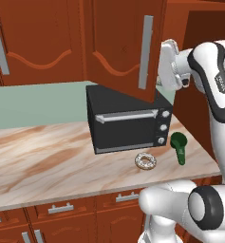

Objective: Pick the pan from the cabinet and place it on the stove. Then turn on the stove burner for the pan.

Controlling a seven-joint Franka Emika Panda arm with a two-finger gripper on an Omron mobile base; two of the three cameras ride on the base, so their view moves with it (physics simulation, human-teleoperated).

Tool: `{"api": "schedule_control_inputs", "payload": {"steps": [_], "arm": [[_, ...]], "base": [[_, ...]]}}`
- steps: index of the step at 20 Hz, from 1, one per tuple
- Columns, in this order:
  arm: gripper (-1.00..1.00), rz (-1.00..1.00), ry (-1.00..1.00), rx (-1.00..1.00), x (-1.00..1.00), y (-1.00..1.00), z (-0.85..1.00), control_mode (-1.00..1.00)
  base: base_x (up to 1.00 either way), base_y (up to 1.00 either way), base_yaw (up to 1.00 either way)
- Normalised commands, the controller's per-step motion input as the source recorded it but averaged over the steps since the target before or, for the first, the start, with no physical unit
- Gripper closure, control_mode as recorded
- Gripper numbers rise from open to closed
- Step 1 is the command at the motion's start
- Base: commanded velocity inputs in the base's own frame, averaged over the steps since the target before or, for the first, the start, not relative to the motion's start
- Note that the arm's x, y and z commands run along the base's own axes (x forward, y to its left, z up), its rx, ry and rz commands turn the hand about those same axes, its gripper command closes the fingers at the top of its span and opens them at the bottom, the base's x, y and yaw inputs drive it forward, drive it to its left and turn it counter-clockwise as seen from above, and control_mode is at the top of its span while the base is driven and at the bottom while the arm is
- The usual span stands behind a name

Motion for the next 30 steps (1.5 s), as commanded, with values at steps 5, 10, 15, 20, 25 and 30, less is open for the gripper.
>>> {"api": "schedule_control_inputs", "payload": {"steps": [5,10,15,20,25,30], "arm": [[-1.0,0.05,0.04,0.0,-0.75,0.75,-0.03,-1.0],[-1.0,0.03,0.07,0.0,-0.42,0.9,-0.03,-1.0],[-1.0,0.0,0.06,-0.01,-0.11,0.91,0.0,-1.0],[-1.0,0.01,0.01,-0.02,0.0,0.18,-0.02,-1.0],[-1.0,0.0,-0.01,0.0,0.0,-0.43,-0.04,-1.0],[-1.0,-0.02,-0.07,-0.02,0.0,-0.69,0.0,-1.0]], "base": [[0.0,0.0,0.0],[0.0,0.0,0.0],[0.0,0.0,0.0],[0.0,0.0,0.0],[0.0,0.0,0.0],[0.0,0.0,0.0]]}}
